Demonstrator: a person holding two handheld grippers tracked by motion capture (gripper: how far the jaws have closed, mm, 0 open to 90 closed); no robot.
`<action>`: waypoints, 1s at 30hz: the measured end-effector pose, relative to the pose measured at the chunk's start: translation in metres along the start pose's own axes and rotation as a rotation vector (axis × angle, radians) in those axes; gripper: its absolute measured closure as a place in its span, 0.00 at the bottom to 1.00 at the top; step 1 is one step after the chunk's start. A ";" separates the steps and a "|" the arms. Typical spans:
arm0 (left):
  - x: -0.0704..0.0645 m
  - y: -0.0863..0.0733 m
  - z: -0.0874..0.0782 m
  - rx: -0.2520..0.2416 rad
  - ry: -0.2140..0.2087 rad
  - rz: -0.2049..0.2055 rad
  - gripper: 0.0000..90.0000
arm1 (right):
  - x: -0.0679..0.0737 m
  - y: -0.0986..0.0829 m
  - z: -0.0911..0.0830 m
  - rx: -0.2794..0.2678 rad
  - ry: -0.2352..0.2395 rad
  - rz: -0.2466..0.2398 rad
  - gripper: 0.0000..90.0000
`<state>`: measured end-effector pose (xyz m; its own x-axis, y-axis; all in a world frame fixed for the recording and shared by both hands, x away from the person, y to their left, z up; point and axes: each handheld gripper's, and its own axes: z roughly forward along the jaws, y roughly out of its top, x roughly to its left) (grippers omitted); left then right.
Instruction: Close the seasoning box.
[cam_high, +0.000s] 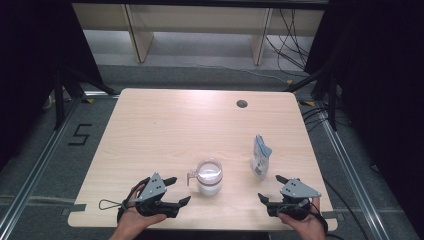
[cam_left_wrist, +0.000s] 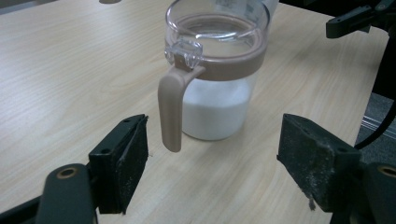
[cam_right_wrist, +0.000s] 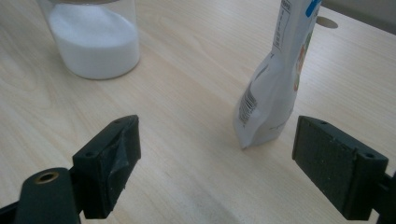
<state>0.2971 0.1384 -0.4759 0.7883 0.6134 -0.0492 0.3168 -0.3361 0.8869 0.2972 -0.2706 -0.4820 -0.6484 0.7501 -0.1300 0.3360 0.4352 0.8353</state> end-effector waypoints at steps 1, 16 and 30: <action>-0.001 -0.001 0.000 0.003 0.003 -0.004 0.27 | -0.001 0.000 0.000 -0.008 -0.002 -0.015 0.18; -0.001 -0.010 0.001 0.029 0.013 -0.015 0.27 | 0.005 0.000 -0.001 0.003 0.011 0.005 0.18; -0.002 -0.019 0.008 0.071 0.000 -0.016 0.27 | 0.005 -0.002 0.000 0.021 0.071 0.050 0.18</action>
<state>0.2936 0.1375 -0.4967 0.7827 0.6192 -0.0624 0.3655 -0.3762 0.8514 0.2933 -0.2680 -0.4843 -0.6768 0.7345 -0.0500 0.3825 0.4089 0.8285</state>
